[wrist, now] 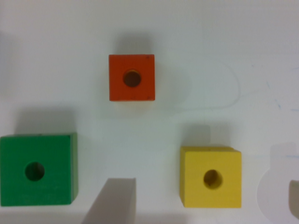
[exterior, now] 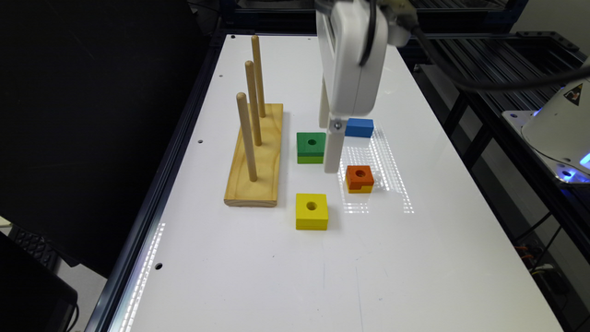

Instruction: Pick up yellow block.

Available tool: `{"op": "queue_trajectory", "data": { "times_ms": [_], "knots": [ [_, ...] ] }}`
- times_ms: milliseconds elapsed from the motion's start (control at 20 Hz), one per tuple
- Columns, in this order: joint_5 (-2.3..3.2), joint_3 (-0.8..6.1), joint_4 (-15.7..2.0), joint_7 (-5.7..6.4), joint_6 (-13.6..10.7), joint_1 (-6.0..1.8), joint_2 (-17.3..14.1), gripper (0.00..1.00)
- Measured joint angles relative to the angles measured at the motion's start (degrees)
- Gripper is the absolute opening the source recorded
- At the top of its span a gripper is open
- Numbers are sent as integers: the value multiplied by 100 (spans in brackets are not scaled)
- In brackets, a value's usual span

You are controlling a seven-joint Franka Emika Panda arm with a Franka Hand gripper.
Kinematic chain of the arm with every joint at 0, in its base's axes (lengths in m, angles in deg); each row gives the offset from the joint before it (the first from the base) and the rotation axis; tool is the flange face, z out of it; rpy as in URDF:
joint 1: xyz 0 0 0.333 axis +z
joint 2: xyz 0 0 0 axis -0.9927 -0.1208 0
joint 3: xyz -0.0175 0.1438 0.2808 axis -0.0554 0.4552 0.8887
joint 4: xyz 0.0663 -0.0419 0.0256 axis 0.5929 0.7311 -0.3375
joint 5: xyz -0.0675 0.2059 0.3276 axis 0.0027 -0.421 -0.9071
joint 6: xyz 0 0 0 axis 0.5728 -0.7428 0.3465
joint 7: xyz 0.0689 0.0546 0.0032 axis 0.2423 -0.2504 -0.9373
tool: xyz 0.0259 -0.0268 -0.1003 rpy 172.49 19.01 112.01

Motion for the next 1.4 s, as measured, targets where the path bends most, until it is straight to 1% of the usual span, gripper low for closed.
{"op": "queue_trajectory", "data": {
  "times_ms": [50,100,450,550,700,800,850,900,950,1000,1050,1100,1200,1400],
  "knots": [
    [60,-1,-7,44,74,0,-90,100],
    [86,-1,-15,64,114,0,-142,100],
    [93,12,-24,98,126,13,-157,100],
    [95,15,-22,118,136,33,-198,100],
    [188,19,-27,209,271,53,-354,100],
    [204,35,-34,250,317,69,-393,100],
    [204,47,-44,278,325,89,-395,100],
    [206,71,-65,332,326,119,-399,100],
    [221,87,-83,388,326,151,-403,100],
    [246,88,-106,448,326,186,-413,100],
    [280,87,-131,492,326,201,-434,100],
    [300,85,-152,504,326,204,-456,100],
    [315,80,-190,506,327,202,-512,100],
    [388,72,-260,536,362,201,-665,100]
  ]
}}
